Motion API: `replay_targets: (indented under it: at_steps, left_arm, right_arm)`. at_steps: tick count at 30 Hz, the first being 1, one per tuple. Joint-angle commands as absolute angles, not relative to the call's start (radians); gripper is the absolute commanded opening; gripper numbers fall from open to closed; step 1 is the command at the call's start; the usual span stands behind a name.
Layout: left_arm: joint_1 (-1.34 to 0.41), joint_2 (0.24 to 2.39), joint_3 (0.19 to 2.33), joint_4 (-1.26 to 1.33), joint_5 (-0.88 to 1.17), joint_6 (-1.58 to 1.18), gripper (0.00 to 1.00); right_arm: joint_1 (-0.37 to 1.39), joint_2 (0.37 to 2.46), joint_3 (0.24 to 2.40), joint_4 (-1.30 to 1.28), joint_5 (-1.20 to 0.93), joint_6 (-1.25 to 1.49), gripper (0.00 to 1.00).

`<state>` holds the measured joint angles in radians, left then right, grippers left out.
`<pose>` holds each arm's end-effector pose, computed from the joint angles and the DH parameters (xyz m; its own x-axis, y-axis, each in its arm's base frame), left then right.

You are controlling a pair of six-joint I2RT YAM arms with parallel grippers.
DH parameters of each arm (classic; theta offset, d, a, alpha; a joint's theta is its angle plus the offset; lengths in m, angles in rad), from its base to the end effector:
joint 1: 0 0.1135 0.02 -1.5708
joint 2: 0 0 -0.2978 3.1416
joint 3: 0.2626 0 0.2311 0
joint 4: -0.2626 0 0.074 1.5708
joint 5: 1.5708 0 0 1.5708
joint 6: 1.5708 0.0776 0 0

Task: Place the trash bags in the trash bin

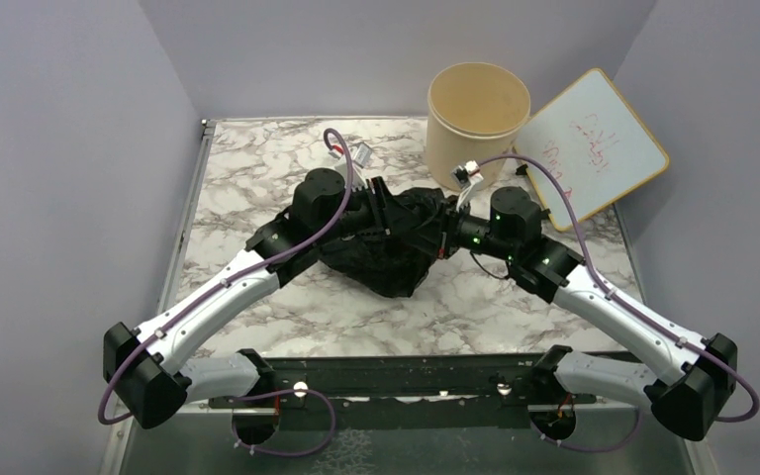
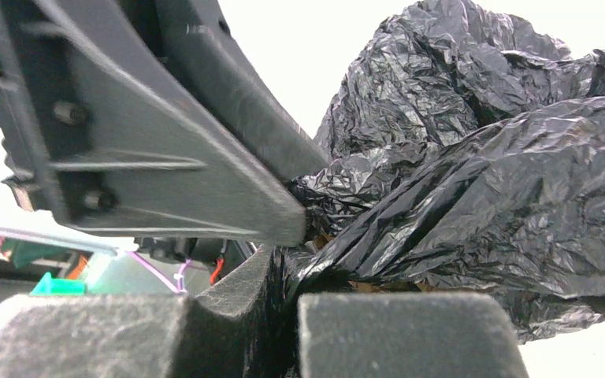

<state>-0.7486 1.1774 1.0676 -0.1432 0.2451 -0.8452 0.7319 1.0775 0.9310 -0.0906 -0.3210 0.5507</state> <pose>0.1914 -0.2035 0.3864 -0.7444 -0.2990 -0.5970 0.4152 0.4930 -0.7646 0.1711 0.1866 0.3679 -0.6001 0.1284 -0.7895 -0.6434 0.5090 0.5718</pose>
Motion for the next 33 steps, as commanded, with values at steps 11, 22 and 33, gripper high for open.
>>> replay_targets:
  at_steps: [11,22,33]
  left_arm:
    - [-0.733,1.276,1.344,-0.626,0.433,-0.433,0.57]
    - [-0.733,1.284,1.27,-0.373,0.631,-0.589,0.52]
    - [-0.732,1.27,1.246,-0.345,0.644,-0.588,0.0]
  right_arm:
    - [0.733,0.945,0.737,0.087,-0.575,0.235,0.04]
    - [0.733,0.911,0.723,0.021,-0.707,0.161,0.04]
    - [0.733,0.89,0.738,0.011,-0.46,0.22,0.08]
